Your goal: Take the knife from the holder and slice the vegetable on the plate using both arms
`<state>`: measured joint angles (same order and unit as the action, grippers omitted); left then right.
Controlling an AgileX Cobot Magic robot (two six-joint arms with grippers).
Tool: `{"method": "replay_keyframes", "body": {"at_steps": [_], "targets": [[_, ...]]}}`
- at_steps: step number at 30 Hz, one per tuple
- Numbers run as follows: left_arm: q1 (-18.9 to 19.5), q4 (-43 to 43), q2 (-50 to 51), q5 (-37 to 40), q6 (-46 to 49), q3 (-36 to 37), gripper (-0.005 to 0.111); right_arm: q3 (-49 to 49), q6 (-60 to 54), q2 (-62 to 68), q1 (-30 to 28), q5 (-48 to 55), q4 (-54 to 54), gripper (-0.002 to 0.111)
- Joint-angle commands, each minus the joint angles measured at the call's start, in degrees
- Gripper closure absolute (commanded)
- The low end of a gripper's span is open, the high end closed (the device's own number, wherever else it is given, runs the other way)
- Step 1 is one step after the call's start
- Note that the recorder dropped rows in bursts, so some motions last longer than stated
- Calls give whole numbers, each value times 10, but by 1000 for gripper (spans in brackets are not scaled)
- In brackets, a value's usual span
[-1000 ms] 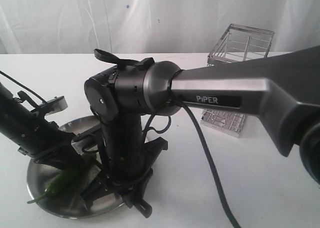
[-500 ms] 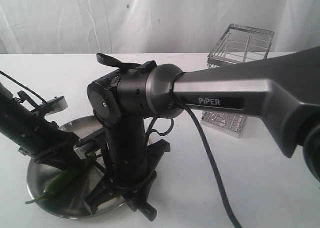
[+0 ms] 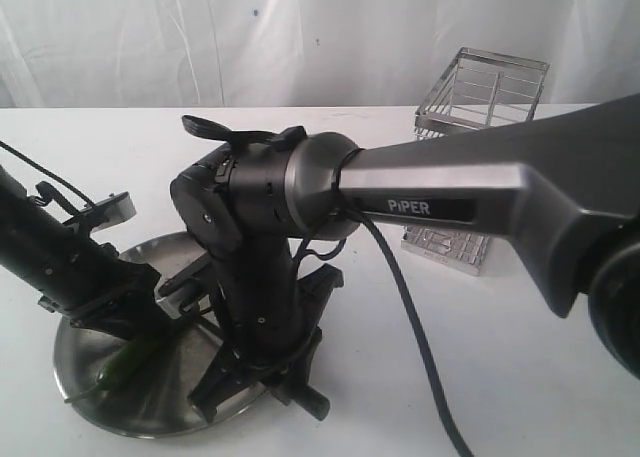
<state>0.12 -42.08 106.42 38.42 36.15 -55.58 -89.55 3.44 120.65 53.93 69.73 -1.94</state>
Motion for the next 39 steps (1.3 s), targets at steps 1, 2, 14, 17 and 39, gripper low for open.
{"method": "replay_keyframes", "body": {"at_steps": [1, 2, 14, 17, 39], "targets": [[-3, 10, 13, -6, -2, 6, 57, -4, 13, 0, -7, 2, -35, 107], [-3, 10, 13, -6, -2, 6, 57, -4, 16, 0, -9, 2, -35, 107], [-3, 10, 13, -13, -2, 6, 59, 0, 21, -2, -15, 2, -8, 107], [-3, 9, 13, -14, -2, 6, 60, 16, 14, -13, -15, 2, -5, 107], [-3, -11, 13, -4, -1, 6, 60, -3, 4, 0, -14, 2, -10, 107]]}}
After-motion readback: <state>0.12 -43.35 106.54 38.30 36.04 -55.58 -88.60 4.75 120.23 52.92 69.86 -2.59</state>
